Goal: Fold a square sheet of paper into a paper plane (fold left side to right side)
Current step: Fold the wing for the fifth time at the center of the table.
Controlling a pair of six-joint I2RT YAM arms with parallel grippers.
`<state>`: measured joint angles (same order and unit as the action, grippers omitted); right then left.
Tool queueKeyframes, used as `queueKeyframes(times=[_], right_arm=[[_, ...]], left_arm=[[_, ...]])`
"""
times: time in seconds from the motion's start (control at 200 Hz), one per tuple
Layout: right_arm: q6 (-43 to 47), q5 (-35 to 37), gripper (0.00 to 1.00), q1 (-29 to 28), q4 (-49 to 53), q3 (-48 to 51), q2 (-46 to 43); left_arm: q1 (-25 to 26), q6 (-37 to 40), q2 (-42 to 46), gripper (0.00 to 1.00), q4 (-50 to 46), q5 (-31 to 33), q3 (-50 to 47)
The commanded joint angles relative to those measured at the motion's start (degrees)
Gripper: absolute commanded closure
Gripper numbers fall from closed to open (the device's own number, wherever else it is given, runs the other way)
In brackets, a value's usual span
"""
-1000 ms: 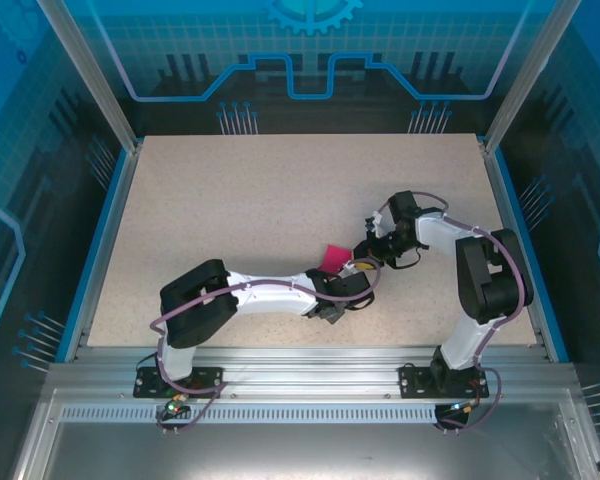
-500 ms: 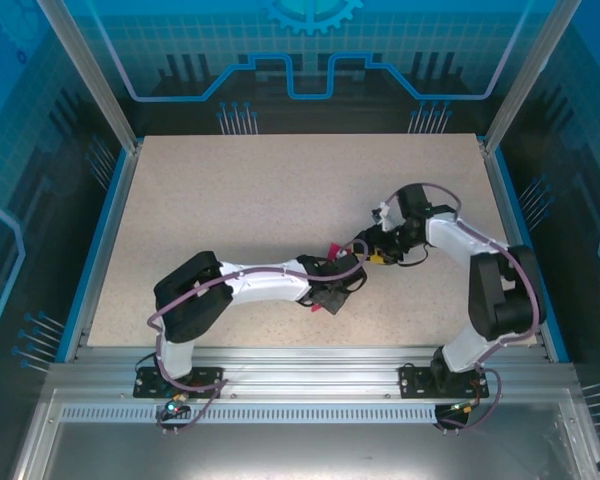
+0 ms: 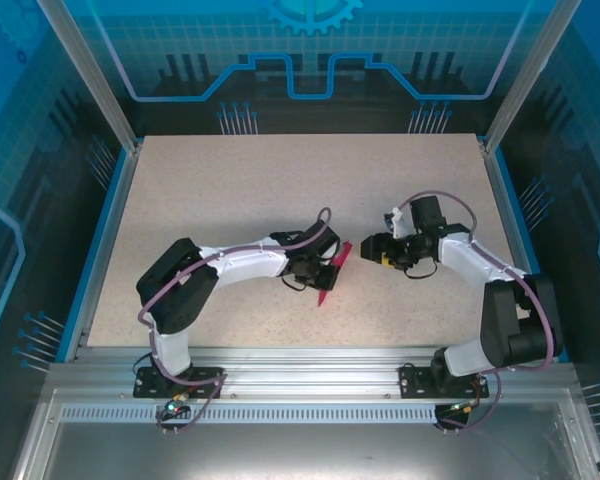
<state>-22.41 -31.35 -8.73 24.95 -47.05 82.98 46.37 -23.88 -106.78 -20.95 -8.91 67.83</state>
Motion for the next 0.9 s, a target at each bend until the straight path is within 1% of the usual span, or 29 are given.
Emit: queueKeyframes(times=[0.0, 0.145, 0.255, 0.43, 0.55, 0.685, 0.89], right_arm=[[-2.24, 1.13, 0.30, -2.34, -4.54, 1.80, -0.17], [-4.28, 3.48, 0.28, -5.25, -6.79, 2.75, 0.62], [-4.97, 4.75, 0.27, -6.75, -7.49, 2.49, 1.74], [-6.57, 3.56, 0.26, -7.61, -10.93, 2.90, 4.65], [-8.88, 2.23, 0.25, -8.16, -15.33, 3.24, 6.67], [-9.71, 3.11, 0.27, -9.71, -16.11, 2.06, 9.04], [-12.24, 2.80, 0.35, -10.77, -19.07, 1.36, 12.12]], left_arm=[[-2.10, -3.16, 1.67, 1.00, 4.15, -8.46, -2.25], [-3.95, -4.43, 0.21, 1.00, 6.57, -12.83, -2.83], [-5.29, -6.14, -0.52, 1.00, 9.60, -14.88, -4.20], [-7.30, -8.02, -2.25, 1.00, 13.67, -19.56, -5.52], [-7.86, -9.26, -3.76, 1.00, 15.95, -20.60, -6.27], [-8.95, -11.53, -4.12, 1.00, 19.79, -21.93, -8.29], [-10.29, -15.19, -4.22, 1.00, 25.61, -24.14, -11.19]])
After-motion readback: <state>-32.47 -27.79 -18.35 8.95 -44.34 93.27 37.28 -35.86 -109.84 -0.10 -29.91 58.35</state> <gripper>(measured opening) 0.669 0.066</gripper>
